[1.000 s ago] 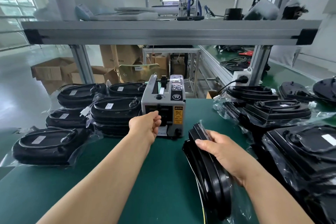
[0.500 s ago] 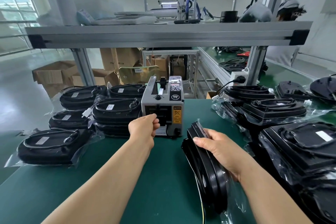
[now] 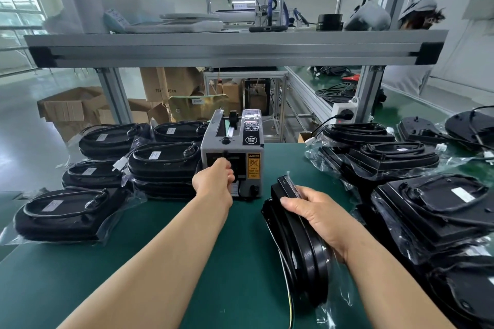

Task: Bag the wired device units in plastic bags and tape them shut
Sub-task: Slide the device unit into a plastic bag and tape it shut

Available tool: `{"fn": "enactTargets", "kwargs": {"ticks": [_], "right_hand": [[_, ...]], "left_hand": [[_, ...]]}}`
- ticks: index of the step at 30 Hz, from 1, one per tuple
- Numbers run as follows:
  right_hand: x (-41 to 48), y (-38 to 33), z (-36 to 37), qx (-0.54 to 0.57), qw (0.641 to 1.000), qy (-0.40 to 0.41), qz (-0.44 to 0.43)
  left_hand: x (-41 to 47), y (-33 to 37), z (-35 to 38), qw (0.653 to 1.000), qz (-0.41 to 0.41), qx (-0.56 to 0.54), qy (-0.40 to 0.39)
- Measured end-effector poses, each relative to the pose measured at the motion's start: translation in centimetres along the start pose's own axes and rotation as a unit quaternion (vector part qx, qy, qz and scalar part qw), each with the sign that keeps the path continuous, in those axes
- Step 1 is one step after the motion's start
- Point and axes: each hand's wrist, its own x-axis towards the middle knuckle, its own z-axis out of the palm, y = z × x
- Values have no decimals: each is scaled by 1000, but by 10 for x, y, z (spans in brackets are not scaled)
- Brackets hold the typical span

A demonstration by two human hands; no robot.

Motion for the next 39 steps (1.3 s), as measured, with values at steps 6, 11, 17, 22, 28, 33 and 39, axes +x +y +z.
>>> {"fn": "enactTargets", "kwargs": {"ticks": [6,11,17,22,28,33,39], "right_hand": [[3,0,-1,49,998,-34,3],[4,2,7,51,998,-30,-24],[-1,-6,13,-60,985,57,-149],[-3,-5,6,-66,977,43,-199],[-2,-1,5,-57,971,59,-223],[-1,-1,5,-85,972,59,-212],[-3,-2,4,-78,974,46,-210]], "left_hand": [[-43,-8,-45,931,188,201,-240],[-64,4,-52,833,283,357,-314],[-70,7,-53,815,277,358,-363],[-70,-6,-54,814,268,353,-375],[-73,-15,-54,808,285,375,-355],[-73,-15,-54,837,307,357,-281],[-74,-15,-48,836,303,336,-310]]}}
